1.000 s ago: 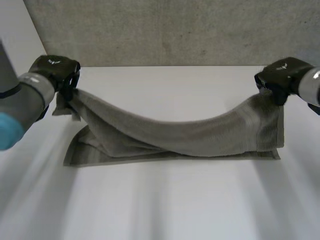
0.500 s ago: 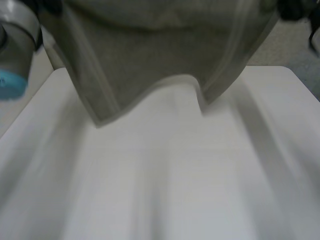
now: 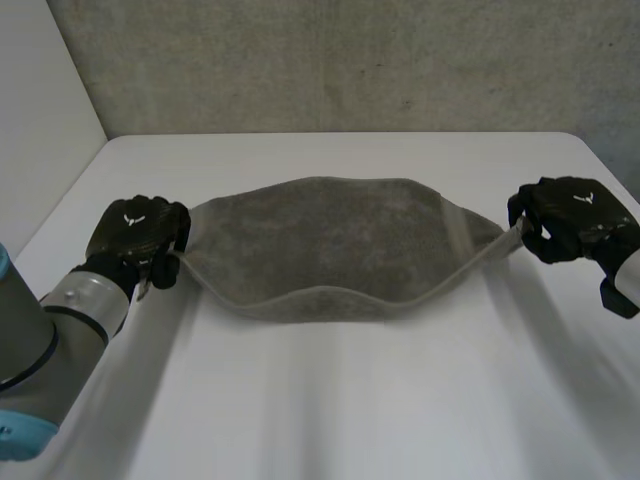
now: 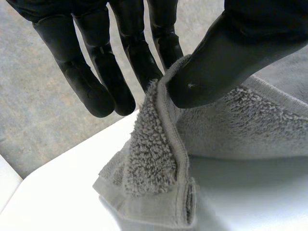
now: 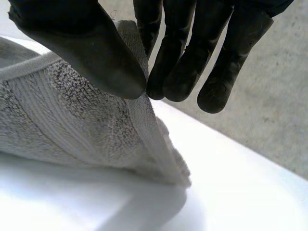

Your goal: Fold the towel.

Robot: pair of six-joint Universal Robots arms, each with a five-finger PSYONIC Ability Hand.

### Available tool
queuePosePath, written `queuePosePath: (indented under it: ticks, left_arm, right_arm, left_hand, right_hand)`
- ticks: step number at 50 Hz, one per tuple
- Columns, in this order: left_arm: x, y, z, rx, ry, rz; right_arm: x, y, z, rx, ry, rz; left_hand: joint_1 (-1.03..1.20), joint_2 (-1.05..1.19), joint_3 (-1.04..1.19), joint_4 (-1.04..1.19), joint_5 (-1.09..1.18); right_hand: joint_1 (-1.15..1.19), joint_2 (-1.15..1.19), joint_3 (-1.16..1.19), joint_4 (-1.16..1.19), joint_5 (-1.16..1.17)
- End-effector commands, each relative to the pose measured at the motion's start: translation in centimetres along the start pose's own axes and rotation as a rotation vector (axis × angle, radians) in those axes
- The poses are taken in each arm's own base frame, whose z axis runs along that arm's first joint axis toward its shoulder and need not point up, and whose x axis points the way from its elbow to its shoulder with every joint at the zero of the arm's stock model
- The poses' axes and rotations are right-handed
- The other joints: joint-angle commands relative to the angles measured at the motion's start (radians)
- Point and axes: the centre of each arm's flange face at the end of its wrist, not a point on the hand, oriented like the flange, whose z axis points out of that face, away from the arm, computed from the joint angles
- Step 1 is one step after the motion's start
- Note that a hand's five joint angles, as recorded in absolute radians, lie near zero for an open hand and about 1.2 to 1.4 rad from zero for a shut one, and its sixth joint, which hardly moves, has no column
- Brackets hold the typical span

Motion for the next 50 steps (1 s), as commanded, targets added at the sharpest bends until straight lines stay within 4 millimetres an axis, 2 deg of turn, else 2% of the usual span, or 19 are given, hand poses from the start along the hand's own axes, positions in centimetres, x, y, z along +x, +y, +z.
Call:
queuePosePath:
  ticks: [1,3,4,9,11,13,15,19,24,31,38,39,40,41,42,46,48,50]
  left_arm:
    - [0.2,1.0,0.0,-0.01,-0.006,0.004]
    - [-0.1,2.1,0.5,-0.022,-0.018,0.004]
    - [-0.1,2.2,0.5,-0.022,-0.018,0.004]
    - [0.0,3.2,0.8,-0.044,-0.016,0.0]
    - [0.1,3.6,0.9,-0.056,-0.014,-0.002]
    - [0.1,3.7,0.9,-0.058,-0.013,-0.002]
    - [0.1,3.7,0.9,-0.058,-0.013,-0.002]
    - [0.1,3.8,0.9,-0.062,-0.012,-0.002]
    - [0.1,3.9,0.8,-0.065,-0.011,-0.003]
    - [0.2,4.1,0.9,-0.065,-0.011,-0.003]
    - [0.1,4.1,0.9,-0.066,-0.013,-0.003]
    - [0.1,4.1,0.9,-0.065,-0.013,-0.003]
    - [0.1,4.1,0.9,-0.067,-0.014,-0.004]
    - [0.1,4.2,0.9,-0.069,-0.014,-0.004]
    - [0.1,4.2,0.9,-0.069,-0.014,-0.004]
    - [0.1,4.3,0.9,-0.074,-0.014,-0.003]
    - [0.2,4.5,0.8,-0.078,-0.012,-0.003]
    - [0.2,4.5,0.8,-0.075,-0.012,-0.003]
  right_arm:
    - [-1.1,1.4,-0.8,-0.041,-0.018,0.012]
    - [-1.2,2.1,-0.6,-0.051,-0.019,-0.003]
    - [-1.3,3.1,-0.4,-0.07,-0.026,-0.024]
    - [-1.3,5.0,-0.1,-0.13,-0.035,-0.132]
    - [-1.4,5.2,-0.3,-0.14,-0.037,-0.168]
    - [-1.9,5.6,-0.6,-0.16,-0.051,-0.213]
    - [-2.2,5.9,-0.7,-0.165,-0.065,-0.226]
    - [-2.6,6.3,-0.9,-0.169,-0.083,-0.233]
    - [-4.5,7.2,-1.0,-0.184,-0.143,-0.262]
    - [-5.0,7.5,-1.1,-0.185,-0.158,-0.309]
    - [-5.4,7.7,-1.0,-0.168,-0.159,-0.341]
    - [-5.3,7.9,-0.8,-0.167,-0.15,-0.342]
    - [-5.0,8.2,-0.6,-0.173,-0.129,-0.348]
    - [-5.0,8.2,-0.6,-0.173,-0.129,-0.348]
    - [-4.6,8.4,-0.3,-0.183,-0.095,-0.354]
    - [-3.0,8.3,0.2,-0.2,0.021,-0.373]
    - [-1.4,7.7,0.5,-0.189,0.151,-0.402]
    - [-0.7,7.2,0.7,-0.17,0.203,-0.409]
  left_hand:
    - [-0.049,-0.115,-0.147,-0.116,-0.262]
    - [-0.049,-0.115,-0.147,-0.116,-0.262]
    - [-0.049,-0.115,-0.147,-0.116,-0.262]
    - [-0.049,-0.115,-0.147,-0.116,-0.262]
    - [-0.049,-0.115,-0.147,-0.116,-0.262]
    - [-0.049,-0.115,-0.147,-0.116,-0.262]
    - [-0.049,-0.115,-0.147,-0.116,-0.262]
    - [-0.049,-0.115,-0.147,-0.116,-0.262]
    - [-0.049,-0.115,-0.147,-0.116,-0.262]
    - [-0.049,-0.115,-0.147,-0.116,-0.262]
    - [-0.049,-0.115,-0.147,-0.116,-0.262]
    - [-0.049,-0.115,-0.147,-0.116,-0.262]
    - [-0.049,-0.115,-0.147,-0.116,-0.262]
    - [-0.049,-0.115,-0.147,-0.116,-0.262]
    - [-0.049,-0.115,-0.147,-0.116,-0.262]
    - [-0.049,-0.115,-0.147,-0.116,-0.262]
    - [-0.049,-0.115,-0.147,-0.116,-0.262]
    - [-0.049,-0.115,-0.147,-0.116,-0.262]
  right_hand:
    - [0.06,0.078,0.069,0.052,0.049]
    - [0.06,0.078,0.069,0.052,0.049]
    - [0.06,0.078,0.069,0.052,0.049]
    - [0.06,0.078,0.069,0.052,0.049]
    - [0.06,0.078,0.069,0.052,0.049]
    - [-0.135,-0.116,-0.126,-0.142,-0.146]
    - [-0.208,-0.19,-0.2,-0.216,-0.22]
    - [-0.265,-0.247,-0.256,-0.272,-0.276]
    - [-0.385,-0.367,-0.376,-0.392,-0.396]
    - [-0.541,-0.522,-0.532,-0.548,-0.552]
    - [-0.35,-0.332,-0.341,-0.358,-0.361]
    - [-0.245,-0.227,-0.237,-0.253,-0.257]
    - [-0.047,-0.028,-0.038,-0.054,-0.058]
    - [-0.045,-0.026,-0.036,-0.052,-0.056]
    - [0.059,0.077,0.068,0.051,0.048]
    - [0.06,0.078,0.069,0.052,0.049]
    - [0.06,0.078,0.069,0.052,0.049]
    - [0.06,0.078,0.069,0.052,0.049]
